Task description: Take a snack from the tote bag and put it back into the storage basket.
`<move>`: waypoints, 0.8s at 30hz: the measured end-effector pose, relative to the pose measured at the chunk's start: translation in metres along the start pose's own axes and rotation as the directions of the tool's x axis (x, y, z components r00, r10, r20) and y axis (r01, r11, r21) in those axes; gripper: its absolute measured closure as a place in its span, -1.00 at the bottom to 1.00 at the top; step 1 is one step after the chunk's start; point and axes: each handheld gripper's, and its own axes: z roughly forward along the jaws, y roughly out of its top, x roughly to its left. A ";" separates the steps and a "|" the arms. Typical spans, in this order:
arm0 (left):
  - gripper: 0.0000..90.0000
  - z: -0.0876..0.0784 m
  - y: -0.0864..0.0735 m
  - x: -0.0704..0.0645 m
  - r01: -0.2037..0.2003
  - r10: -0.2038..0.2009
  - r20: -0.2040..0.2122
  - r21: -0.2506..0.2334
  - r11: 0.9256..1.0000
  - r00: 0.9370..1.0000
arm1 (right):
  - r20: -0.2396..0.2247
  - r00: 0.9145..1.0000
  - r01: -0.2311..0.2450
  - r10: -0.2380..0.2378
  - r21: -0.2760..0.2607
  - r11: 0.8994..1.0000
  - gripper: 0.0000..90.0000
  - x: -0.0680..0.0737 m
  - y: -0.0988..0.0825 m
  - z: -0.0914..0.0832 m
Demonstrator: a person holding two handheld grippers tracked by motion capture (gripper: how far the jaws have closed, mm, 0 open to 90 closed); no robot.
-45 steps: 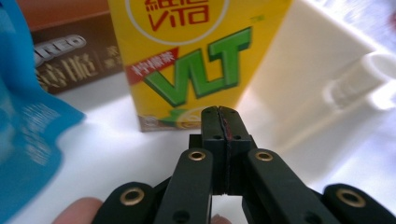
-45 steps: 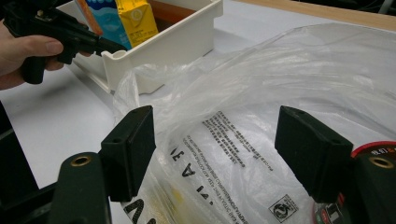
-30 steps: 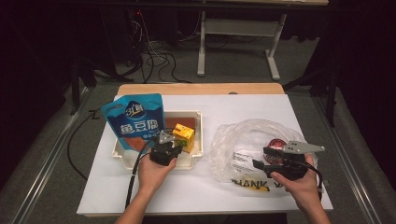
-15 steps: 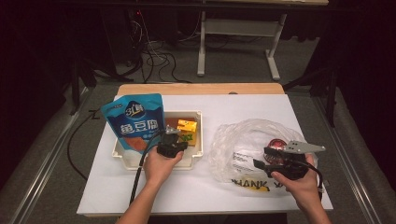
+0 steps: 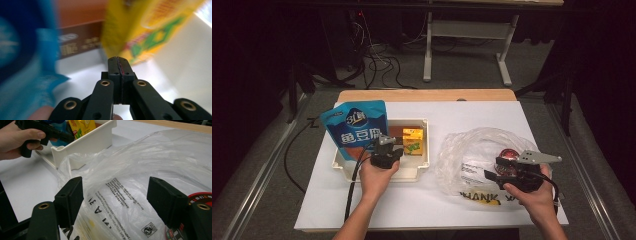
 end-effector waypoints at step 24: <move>1.00 0.021 0.002 -0.008 -0.033 0.033 -0.049 -0.002 0.999 0.998 | 0.029 0.999 -0.017 0.018 -0.020 1.000 -0.33 -0.009 -0.001 -0.007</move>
